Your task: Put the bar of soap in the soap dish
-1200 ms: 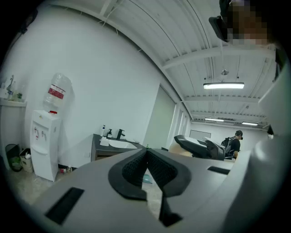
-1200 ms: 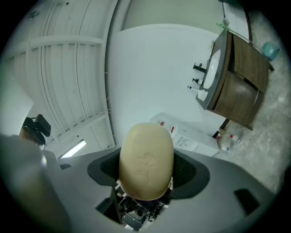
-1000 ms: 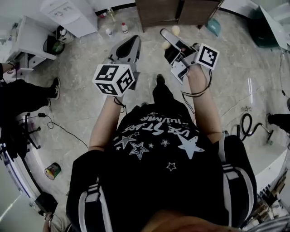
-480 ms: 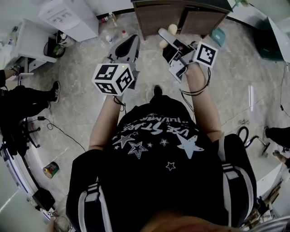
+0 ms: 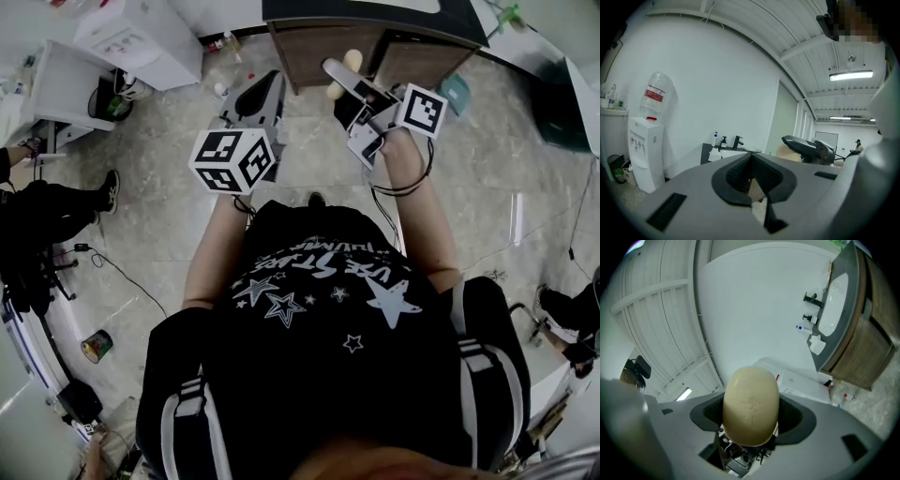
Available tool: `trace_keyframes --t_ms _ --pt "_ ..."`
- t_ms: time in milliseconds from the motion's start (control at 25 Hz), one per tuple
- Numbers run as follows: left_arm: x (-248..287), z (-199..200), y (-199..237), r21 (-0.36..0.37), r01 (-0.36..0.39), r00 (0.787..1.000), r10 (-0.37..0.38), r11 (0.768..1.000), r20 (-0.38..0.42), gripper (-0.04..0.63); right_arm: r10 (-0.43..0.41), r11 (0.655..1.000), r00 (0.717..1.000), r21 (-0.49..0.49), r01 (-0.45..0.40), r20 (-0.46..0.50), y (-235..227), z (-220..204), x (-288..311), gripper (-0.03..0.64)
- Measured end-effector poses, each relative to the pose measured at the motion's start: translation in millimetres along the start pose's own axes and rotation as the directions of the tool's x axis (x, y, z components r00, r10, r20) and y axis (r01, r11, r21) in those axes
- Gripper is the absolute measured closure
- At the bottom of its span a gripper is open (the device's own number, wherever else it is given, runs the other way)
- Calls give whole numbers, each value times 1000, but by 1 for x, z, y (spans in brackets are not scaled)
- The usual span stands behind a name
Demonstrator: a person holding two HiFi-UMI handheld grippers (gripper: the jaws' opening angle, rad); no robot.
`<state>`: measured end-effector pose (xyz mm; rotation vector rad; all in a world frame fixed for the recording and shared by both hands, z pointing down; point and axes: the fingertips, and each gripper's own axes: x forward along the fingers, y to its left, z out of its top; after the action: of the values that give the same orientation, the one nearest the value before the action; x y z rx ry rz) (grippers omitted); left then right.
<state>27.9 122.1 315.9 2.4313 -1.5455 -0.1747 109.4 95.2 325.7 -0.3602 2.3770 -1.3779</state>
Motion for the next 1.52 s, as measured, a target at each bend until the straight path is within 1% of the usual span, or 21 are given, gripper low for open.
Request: trace_keyframes --t_ms 160,360,560,800,1160,1320,1520 --pt "21 2 10 -1 -14 1000 14 1000 -10 584 -2 1000 1000 5 2 -8 -15 18 10 322" --pt "43 6 33 -5 -17 1000 17 1000 -13 584 -18 1000 1000 -1 17 -23 -30 28 32 322" --pt "77 8 66 -10 8 1000 -8 1000 -22 584 -55 998 998 -14 54 -19 -56 44 60 322" --pt "131 20 109 -15 51 998 -51 999 -34 584 -105 993 994 -50 106 21 -90 81 98 322" --pt "195 44 176 -3 110 992 -110 994 -61 584 -154 986 985 -59 158 77 -132 131 167 322" --pt "214 49 204 -11 125 990 -126 992 -71 584 -196 974 975 -96 205 101 -147 147 188 322" --pt "230 46 229 -15 145 985 -146 989 -92 584 -262 953 958 -130 275 113 -170 157 204 322"
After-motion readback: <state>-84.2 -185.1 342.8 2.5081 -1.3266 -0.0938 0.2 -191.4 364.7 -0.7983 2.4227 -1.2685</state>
